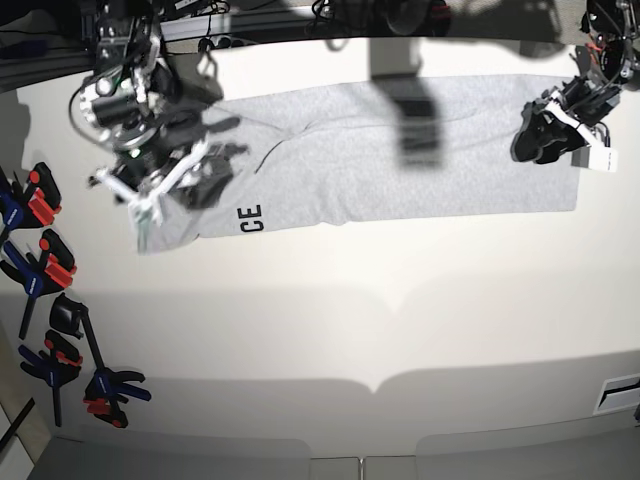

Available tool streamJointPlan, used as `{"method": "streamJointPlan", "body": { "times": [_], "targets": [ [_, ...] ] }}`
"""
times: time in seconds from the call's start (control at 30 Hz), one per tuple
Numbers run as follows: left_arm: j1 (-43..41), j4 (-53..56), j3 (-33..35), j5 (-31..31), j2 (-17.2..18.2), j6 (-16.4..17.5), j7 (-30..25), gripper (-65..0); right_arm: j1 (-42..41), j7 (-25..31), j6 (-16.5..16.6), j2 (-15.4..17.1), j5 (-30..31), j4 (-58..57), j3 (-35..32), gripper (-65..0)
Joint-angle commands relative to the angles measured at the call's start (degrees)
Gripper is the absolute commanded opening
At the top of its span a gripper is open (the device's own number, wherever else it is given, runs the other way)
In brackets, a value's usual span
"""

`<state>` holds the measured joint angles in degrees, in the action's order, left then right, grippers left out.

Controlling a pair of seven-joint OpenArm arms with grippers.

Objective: Fold the T-shirt properly
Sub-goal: 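Grasp the ends of the folded strip with both grippers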

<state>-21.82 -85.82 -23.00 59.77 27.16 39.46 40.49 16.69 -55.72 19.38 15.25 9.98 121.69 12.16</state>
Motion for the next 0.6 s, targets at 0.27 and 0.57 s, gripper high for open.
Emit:
{"method": "streamJointPlan", "body": {
  "times": [0.27,0.57],
  "targets": [
    [-0.09,-0.85,-0.57,1.36,0.94,0.54,-1.07,-35.7,3.80,-9.66,12.44,2.25,2.21,-7.06,0.20,-37.2],
    [-0.07,-0.85,-0.57,1.33,0.94,0.54,-1.09,-35.7,1.70,-6.23,12.44,5.07,4.55,-13.49,0.20,-37.4]
  ]
}}
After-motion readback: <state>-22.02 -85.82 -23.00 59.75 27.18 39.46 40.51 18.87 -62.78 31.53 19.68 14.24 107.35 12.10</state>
